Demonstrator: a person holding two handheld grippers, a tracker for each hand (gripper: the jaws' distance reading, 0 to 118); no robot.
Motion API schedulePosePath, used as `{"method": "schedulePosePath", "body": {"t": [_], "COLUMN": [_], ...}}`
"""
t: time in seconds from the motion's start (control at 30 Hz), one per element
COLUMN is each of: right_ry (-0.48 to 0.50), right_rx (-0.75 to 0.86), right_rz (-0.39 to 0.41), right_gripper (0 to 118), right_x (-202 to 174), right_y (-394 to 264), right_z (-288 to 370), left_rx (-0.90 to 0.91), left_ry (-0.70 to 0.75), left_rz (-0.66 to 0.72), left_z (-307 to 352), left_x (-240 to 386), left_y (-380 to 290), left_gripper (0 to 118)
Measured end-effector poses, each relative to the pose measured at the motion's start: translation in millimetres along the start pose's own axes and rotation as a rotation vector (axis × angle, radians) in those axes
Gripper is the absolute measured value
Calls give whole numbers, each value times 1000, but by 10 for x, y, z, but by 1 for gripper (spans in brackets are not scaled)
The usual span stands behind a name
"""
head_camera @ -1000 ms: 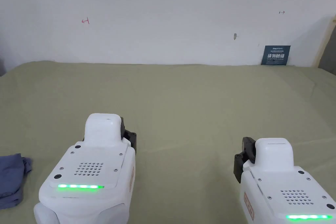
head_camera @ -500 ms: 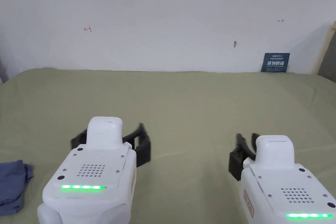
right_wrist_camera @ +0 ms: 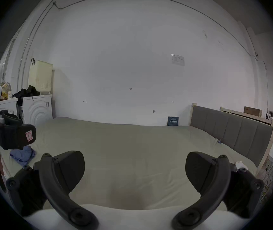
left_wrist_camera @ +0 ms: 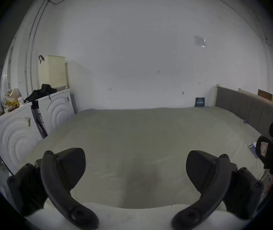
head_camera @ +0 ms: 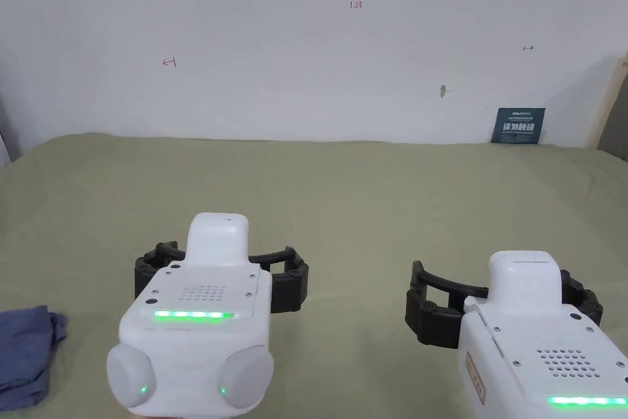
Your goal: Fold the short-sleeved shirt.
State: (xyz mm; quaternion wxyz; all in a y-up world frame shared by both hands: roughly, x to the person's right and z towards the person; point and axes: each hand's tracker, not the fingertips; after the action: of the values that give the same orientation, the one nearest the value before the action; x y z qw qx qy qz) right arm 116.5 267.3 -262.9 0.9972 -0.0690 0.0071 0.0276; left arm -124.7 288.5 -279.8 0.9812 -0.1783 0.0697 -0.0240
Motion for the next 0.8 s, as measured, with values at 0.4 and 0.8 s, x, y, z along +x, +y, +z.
{"method": "schedulePosePath", "body": {"t": [0.4, 0.8], "right_ry": [11, 5], "right_rx": [2, 0], "right_rz": [1, -8], "right_gripper": [118, 118], "right_x": [-30, -7], "right_y": [-22, -39], "right_z": [37, 63], "left_rx": [18, 13], "left_ry": [-69, -72], "left_rz": [83, 28], "left_z": [108, 136], "left_x": [-20, 75], "left_y": [52, 52], "left_gripper": [118, 118]}}
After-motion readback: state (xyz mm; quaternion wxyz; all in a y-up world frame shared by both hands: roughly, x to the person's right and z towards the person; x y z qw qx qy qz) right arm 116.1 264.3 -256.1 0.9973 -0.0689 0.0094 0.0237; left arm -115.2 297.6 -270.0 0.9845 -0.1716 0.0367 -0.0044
